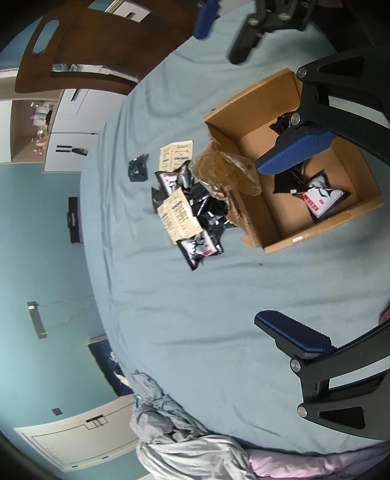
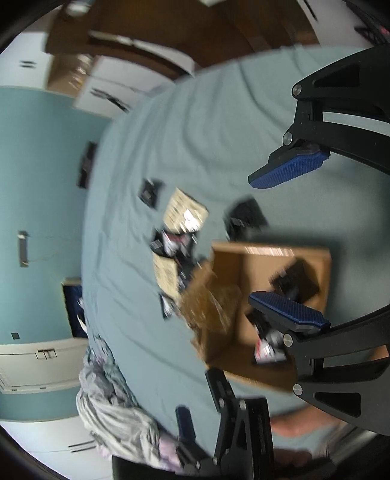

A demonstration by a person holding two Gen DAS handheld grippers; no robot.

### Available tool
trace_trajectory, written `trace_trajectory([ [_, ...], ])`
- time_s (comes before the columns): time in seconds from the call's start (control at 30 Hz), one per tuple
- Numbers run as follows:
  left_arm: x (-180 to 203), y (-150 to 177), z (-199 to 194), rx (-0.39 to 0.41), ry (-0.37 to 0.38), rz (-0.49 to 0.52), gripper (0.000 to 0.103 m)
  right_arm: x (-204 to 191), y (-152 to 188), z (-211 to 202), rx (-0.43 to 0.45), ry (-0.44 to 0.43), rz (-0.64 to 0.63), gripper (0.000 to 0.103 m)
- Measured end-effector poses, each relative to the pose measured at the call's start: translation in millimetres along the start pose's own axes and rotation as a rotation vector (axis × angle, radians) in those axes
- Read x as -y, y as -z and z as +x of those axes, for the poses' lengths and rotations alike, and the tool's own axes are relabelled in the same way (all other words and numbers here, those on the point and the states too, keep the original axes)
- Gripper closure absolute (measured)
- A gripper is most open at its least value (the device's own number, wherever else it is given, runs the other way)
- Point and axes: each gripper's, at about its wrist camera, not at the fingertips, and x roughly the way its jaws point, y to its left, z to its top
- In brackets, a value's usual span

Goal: Organize snacks
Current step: 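Grasp another white deer-print packet with the left tool while the right tool grasps a black packet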

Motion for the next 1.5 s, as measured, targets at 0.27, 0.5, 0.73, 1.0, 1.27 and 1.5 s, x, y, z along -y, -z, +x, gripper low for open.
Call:
trace_trajectory([
  [0.27, -0.5, -0.8, -8.4, 0.099, -0.091, 0.012, 0.006, -2.3, 3.9, -2.8, 0.018, 0.203, 0.027, 0.032],
  [0.5, -4.9, -3.6, -2.5, 0.050, -0.075, -0.020, 0.006, 1.9, -3.4, 8.0, -0.029, 0.175, 0.072, 0.032],
  [0.73, -14.9, -5.5, 9.3, -0.046, -0.033, -0.076, 0.006, 24.5, -19.7, 13.2, -0.039, 0.167, 0.102, 0.032],
  [1.0, -13.3, -7.6, 13.0, -0.029, -0.044, -0.068, 0.006, 78.0, -35.2, 56.6, -0.193, 0.103, 0.285, 0.032],
  [1.27, -8.8, -14.3, 13.9, -0.004, -0.030, -0.041, 0.004, 95.3, -43.0, 120.3, -0.386, 0.029, 0.336, 0.032],
  [1.5, -10.8, -18.0, 23.1, -0.018, -0.043, -0.037, 0.004, 97.9, -51.2, 159.0, -0.446, -0.024, 0.342, 0.032],
])
